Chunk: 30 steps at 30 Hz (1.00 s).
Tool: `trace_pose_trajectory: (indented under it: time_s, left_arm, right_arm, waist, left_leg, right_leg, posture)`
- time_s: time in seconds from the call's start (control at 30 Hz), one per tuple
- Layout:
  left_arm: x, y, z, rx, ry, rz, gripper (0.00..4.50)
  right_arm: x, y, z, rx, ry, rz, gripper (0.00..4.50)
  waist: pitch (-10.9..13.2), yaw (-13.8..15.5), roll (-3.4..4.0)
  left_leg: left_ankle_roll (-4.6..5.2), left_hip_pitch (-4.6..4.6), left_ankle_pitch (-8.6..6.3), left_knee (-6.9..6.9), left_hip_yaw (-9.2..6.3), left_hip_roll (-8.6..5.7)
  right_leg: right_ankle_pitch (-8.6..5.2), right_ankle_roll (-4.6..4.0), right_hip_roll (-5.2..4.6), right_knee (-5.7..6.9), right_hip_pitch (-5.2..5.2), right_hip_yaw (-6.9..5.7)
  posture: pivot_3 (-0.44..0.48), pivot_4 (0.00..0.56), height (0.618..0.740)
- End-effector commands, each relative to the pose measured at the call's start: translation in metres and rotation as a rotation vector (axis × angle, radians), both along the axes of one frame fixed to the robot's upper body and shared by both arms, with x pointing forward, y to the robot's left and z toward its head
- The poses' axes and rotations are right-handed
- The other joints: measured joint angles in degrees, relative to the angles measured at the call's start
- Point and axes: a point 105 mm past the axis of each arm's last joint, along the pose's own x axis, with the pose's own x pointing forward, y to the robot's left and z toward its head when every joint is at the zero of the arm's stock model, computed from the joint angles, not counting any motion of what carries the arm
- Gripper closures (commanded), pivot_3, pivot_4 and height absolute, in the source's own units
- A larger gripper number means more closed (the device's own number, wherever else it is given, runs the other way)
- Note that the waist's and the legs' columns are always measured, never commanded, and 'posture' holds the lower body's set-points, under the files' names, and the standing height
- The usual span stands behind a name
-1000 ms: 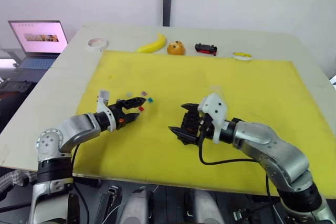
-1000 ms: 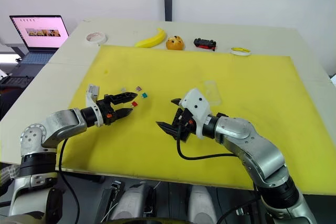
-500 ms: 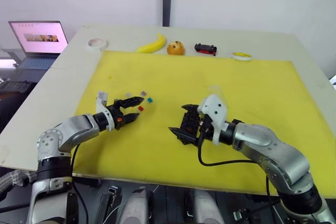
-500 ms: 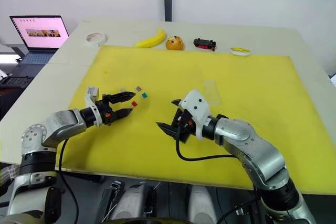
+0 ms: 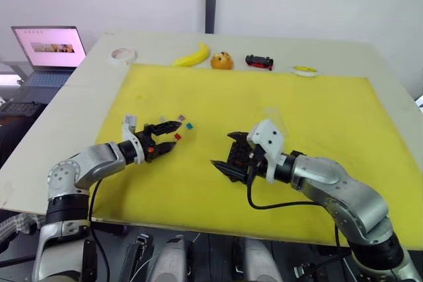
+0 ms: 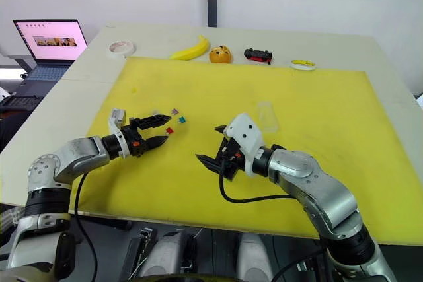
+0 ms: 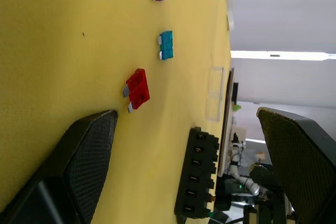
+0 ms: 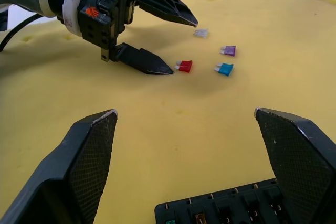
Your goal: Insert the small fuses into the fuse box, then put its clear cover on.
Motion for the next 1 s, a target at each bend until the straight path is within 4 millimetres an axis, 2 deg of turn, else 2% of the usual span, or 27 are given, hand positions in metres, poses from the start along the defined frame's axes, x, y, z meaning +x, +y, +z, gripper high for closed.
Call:
trace_pose_trajectory:
  time_s: [0.03,0.37,0.63,1.0]
  left_arm:
    - [0.005,0.010,0.000,-0.001,0.013,0.068,0.00]
    - [0.007,0.003,0.003,0.001,0.012,0.078,0.00]
    - [0.011,0.007,0.005,-0.009,0.015,0.123,0.00]
    - [0.008,-0.007,0.003,-0.011,0.019,0.099,0.00]
  right_arm:
    - [-0.004,0.002,0.010,0.019,-0.046,0.010,0.06]
    - [-0.002,0.002,0.011,0.015,-0.050,0.011,0.06]
    - [-0.003,0.001,0.011,0.009,-0.050,0.013,0.06]
    - [-0.003,0.001,0.011,0.008,-0.048,0.015,0.06]
  waist:
    - [0.0,0.0,0.00]
    - [0.0,0.0,0.00]
    - [0.0,0.0,0.00]
    - [0.0,0.1,0.00]
  left_leg:
    - [0.00,0.00,0.00,0.00,0.00,0.00]
    - [0.00,-0.01,0.00,-0.01,0.00,0.00]
    - [0.00,-0.02,0.00,-0.01,-0.01,0.00]
    - [0.00,-0.04,0.00,-0.02,-0.03,0.00]
  right_leg:
    - [-0.01,-0.03,0.00,0.00,0.00,0.00]
    - [-0.02,-0.04,-0.01,-0.01,0.00,-0.01]
    - [-0.04,-0.07,-0.03,-0.03,0.00,-0.02]
    - [-0.04,-0.08,-0.04,-0.08,0.00,-0.03]
  posture:
    - [0.000,0.150,0.740]
    - [0.000,0.150,0.740]
    - [0.000,0.150,0.740]
    - [0.000,0.150,0.740]
